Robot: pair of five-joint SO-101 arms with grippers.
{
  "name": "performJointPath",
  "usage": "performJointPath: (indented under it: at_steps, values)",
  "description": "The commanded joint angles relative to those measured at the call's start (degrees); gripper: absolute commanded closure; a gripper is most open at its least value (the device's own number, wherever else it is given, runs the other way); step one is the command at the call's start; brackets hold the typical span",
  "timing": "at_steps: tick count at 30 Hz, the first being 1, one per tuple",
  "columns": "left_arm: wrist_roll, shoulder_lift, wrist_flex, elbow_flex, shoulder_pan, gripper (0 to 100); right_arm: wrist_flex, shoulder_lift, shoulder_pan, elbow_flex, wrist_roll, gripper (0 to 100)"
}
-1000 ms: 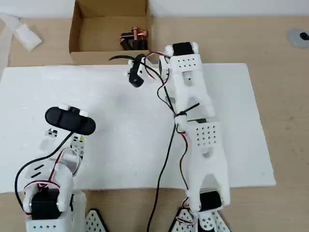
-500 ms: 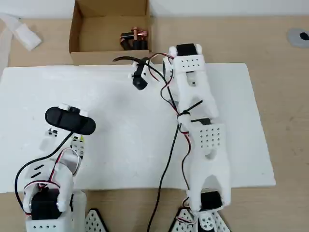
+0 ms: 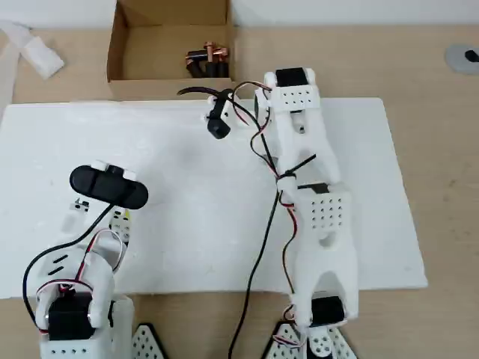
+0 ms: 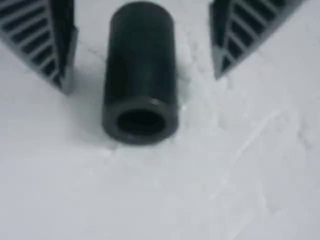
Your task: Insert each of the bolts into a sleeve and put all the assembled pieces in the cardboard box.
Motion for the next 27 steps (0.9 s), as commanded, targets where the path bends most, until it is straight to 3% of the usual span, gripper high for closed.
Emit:
performJointPath:
  at_steps: [1, 9, 16, 23, 27]
  values:
    - [-0.1, -0.5, 0.2, -3.3, -0.9, 99, -0.6, 0.1, 1.0, -0.4, -0.4, 79.9]
    - [-2.0, -0.5, 0.1, -3.3, -0.9, 99, -0.4, 0.2, 1.1, -0.4, -0.4, 98.1]
    - [-2.0, -0.5, 0.2, -3.5, -1.0, 99, -0.5, 0.0, 1.0, -0.7, -1.3, 98.8]
    - [-1.8, -0.5, 0.0, -8.5, -1.1, 99, 1.7, -0.7, 1.2, -16.0, -11.1, 98.9]
    - [-1.6, -0.5, -1.5, -10.0, -3.5, 99, 1.7, -8.7, 1.1, -18.8, -18.8, 98.9]
